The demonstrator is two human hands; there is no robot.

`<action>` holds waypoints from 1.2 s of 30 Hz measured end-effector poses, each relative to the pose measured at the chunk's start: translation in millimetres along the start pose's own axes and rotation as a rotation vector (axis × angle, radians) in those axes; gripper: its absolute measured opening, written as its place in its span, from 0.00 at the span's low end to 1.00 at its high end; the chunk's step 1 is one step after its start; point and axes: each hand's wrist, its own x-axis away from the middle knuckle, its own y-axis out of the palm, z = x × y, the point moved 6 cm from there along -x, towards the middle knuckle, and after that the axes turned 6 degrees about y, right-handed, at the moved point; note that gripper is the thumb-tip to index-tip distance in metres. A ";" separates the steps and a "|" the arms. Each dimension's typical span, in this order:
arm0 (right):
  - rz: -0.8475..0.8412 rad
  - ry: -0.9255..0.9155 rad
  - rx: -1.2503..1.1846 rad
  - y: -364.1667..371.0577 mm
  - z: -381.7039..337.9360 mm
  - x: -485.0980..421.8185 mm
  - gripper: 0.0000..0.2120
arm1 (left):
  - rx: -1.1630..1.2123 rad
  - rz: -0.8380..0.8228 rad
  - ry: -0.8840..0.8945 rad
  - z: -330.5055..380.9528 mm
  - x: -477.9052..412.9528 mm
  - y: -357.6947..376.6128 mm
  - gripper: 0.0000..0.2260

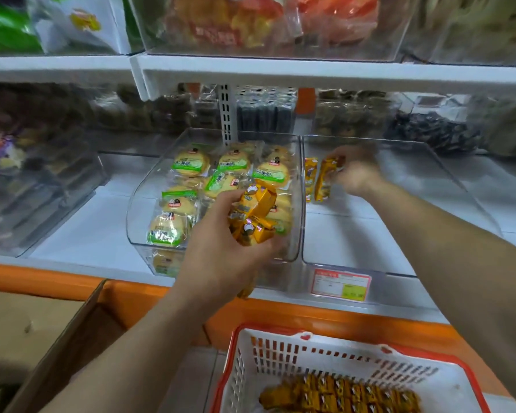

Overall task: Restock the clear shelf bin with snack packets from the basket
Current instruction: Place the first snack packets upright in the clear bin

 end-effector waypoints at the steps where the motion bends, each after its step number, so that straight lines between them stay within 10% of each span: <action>1: 0.000 0.013 0.015 3.0 2.4 -1.7 0.18 | -0.006 -0.001 0.005 -1.5 0.0 0.0 0.33; 13: 0.064 0.006 -0.124 -41.4 -14.9 66.8 0.19 | 0.019 0.022 0.000 12.9 4.2 -3.8 0.27; 21: -0.432 -0.065 -0.652 -74.3 -48.7 244.7 0.18 | 0.194 -0.047 -0.203 46.2 28.8 25.3 0.25; 36: -0.496 0.149 -1.033 -76.4 -37.6 273.1 0.18 | 0.417 -0.103 -0.358 73.1 40.9 59.4 0.08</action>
